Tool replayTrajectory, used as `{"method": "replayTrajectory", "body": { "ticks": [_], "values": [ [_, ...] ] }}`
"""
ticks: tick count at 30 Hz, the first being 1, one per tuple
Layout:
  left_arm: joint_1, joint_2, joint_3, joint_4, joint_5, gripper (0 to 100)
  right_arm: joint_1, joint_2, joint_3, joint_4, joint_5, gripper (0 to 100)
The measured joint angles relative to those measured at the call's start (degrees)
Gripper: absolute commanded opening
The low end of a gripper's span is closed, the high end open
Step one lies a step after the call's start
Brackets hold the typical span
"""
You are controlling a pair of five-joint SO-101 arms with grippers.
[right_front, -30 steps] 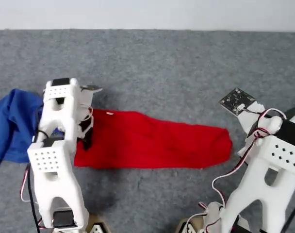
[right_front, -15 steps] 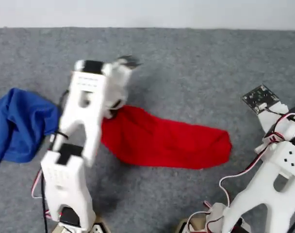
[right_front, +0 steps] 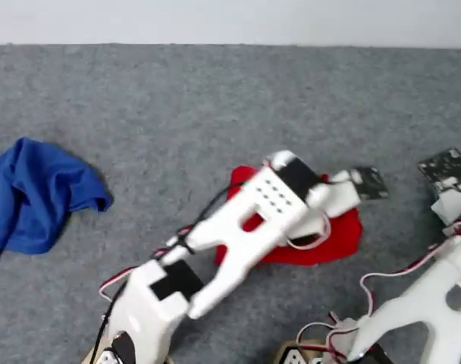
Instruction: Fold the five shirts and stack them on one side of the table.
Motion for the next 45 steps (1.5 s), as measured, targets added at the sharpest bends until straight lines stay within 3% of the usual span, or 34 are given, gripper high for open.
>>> {"method": "replayTrajectory", "body": {
  "ticks": [7, 13, 16, 19, 24, 29, 37, 41, 45],
  "values": [
    [4.0, 12.0, -13.5, 0.0, 1.6, 3, 4.0, 4.7, 0.0, -0.4, 0.3, 19.3],
    [3.6, 18.4, -21.1, 0.0, 2.4, 18, 4.3, 5.0, 0.0, -0.4, 0.3, 19.5],
    [3.7, 18.6, -27.2, 0.0, 7.3, 23, 4.3, 5.0, 0.0, -0.4, 0.3, 19.6],
    [2.1, 18.8, -34.3, 0.0, 11.6, 22, 3.4, 5.0, 0.0, -0.4, 0.1, 19.6],
    [-3.3, 18.8, -37.5, 0.0, 12.4, 22, -1.3, 5.0, 0.0, -0.4, -5.5, 19.6],
    [-11.7, 18.7, -37.3, 0.0, 12.4, 22, -12.8, 5.0, 0.0, 5.5, -14.2, 19.7],
    [-28.0, 13.3, -20.5, 0.0, 11.9, 22, -42.4, 5.3, -0.9, 8.6, -26.8, 19.7],
    [-29.7, 11.3, -12.2, 0.0, 11.6, 22, -54.5, 7.5, -1.4, 6.2, -27.9, 19.7],
    [-29.5, 11.3, -9.2, 0.0, 11.6, 22, -58.2, 14.5, -1.4, 5.1, -31.4, 19.5]
  ]
}}
